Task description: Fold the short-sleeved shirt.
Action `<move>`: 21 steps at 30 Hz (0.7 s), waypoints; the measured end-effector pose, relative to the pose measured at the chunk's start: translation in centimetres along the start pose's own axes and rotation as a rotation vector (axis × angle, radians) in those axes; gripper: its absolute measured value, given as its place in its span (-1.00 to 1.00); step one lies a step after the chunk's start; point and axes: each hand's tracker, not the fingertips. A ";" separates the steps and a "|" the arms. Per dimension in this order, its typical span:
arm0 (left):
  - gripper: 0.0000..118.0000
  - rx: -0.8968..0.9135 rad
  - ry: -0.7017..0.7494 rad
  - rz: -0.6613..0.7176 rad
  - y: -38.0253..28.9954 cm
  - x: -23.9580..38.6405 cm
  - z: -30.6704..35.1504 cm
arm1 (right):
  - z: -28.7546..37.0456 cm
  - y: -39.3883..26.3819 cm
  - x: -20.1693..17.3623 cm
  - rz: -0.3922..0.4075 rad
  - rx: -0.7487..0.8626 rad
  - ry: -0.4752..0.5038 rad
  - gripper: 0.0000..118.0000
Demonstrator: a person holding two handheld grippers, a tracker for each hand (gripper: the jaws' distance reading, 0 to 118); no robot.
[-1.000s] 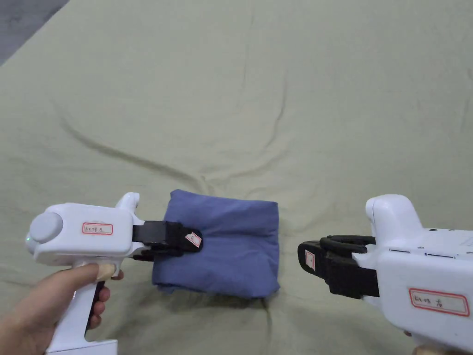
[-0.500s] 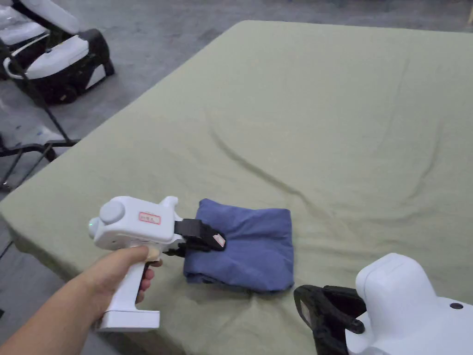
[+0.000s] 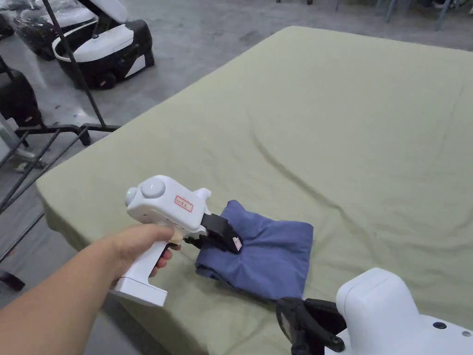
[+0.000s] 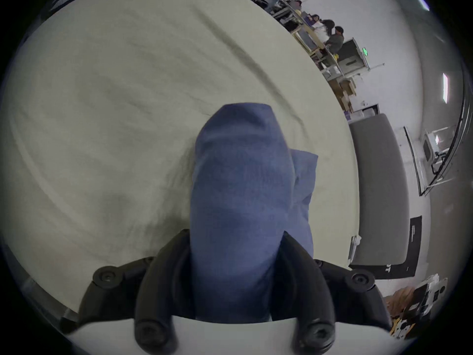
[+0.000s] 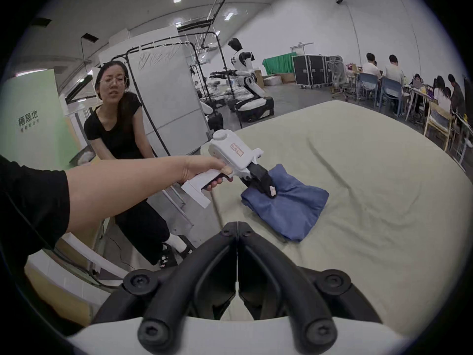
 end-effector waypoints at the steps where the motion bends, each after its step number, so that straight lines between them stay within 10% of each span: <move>1: -0.25 -0.017 0.003 -0.007 0.1 0.1 0.0 | -0.1 0.0 0.0 0.005 -0.004 -0.002 -0.96; 15: -0.22 -0.104 0.056 -0.050 3.2 -1.3 -0.2 | -1.2 0.0 -0.3 0.036 -0.026 -0.031 -0.96; 18: 1.00 -0.006 0.279 -0.112 3.3 -1.5 0.7 | -1.1 0.1 -0.2 0.043 -0.023 -0.045 -0.96; 21: 1.00 0.120 0.184 -0.012 2.3 -1.8 3.2 | -1.0 0.2 -0.2 0.045 -0.016 -0.054 -0.96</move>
